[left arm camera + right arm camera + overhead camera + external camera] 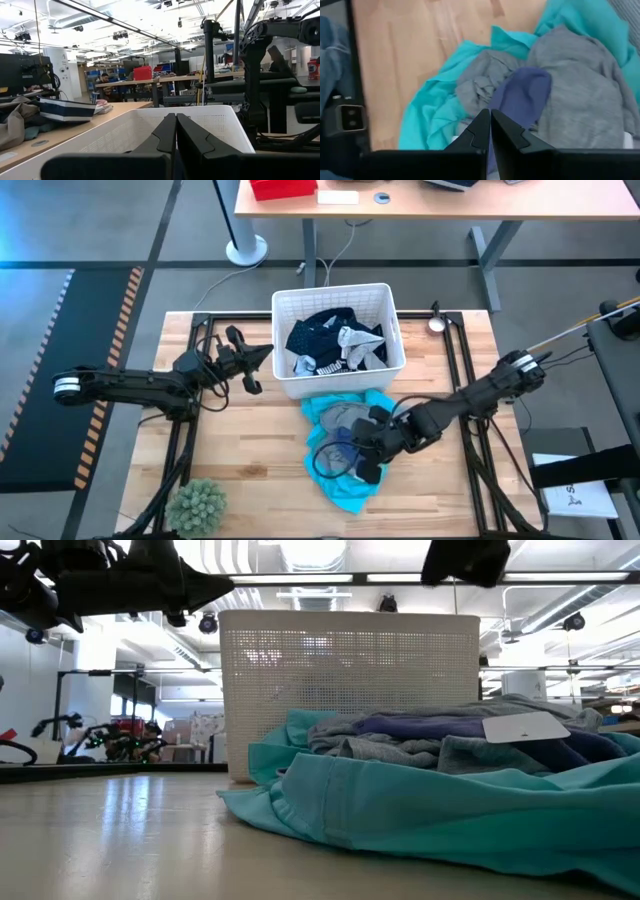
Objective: Sort clothes
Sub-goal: Put the blue socks into the white bin
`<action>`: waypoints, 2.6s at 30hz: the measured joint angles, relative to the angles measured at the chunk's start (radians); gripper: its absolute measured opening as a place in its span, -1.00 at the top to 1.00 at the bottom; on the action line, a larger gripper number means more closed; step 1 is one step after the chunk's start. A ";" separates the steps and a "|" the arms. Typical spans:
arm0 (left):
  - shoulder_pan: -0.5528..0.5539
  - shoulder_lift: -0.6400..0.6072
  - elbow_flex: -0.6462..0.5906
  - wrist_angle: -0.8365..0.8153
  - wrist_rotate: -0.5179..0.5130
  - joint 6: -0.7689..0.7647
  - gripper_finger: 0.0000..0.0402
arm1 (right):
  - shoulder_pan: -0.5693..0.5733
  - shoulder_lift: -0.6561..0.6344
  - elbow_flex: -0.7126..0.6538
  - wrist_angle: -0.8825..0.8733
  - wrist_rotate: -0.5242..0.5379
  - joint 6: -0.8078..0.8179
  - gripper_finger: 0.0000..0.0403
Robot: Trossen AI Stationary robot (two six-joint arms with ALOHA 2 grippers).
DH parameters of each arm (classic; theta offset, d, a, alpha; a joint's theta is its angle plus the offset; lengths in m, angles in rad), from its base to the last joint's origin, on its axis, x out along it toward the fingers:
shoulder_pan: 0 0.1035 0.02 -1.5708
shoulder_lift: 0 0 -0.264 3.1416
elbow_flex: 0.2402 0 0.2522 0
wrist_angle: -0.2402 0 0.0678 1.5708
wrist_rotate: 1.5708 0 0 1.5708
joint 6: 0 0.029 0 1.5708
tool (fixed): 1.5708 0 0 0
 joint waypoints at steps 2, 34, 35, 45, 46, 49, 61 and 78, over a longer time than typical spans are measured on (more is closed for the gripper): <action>0.000 0.000 0.000 0.000 0.000 0.000 1.00 | -0.010 0.000 -0.010 0.001 0.001 0.007 1.00; 0.000 0.000 0.000 -0.024 -0.001 -0.008 1.00 | -0.139 0.211 -0.048 0.136 -0.149 -0.201 0.02; 0.000 0.000 0.000 -0.024 -0.001 -0.008 1.00 | -0.141 0.226 -0.048 0.140 -0.150 -0.202 0.02; 0.000 0.000 0.000 -0.034 -0.002 -0.008 1.00 | -0.148 0.299 -0.046 0.131 -0.148 -0.230 0.04; 0.000 0.000 0.000 -0.034 -0.002 -0.008 1.00 | -0.148 0.301 -0.046 0.132 -0.148 -0.230 0.06; 0.000 0.000 0.000 -0.039 -0.002 -0.008 1.00 | -0.147 0.303 -0.046 0.132 -0.148 -0.245 0.21; 0.000 0.000 0.000 -0.044 -0.002 -0.008 1.00 | -0.147 0.209 -0.034 0.097 -0.149 -0.412 0.92; 0.000 0.001 0.000 -0.047 -0.002 -0.008 1.00 | -0.150 0.115 0.341 -0.123 -0.099 -0.589 0.98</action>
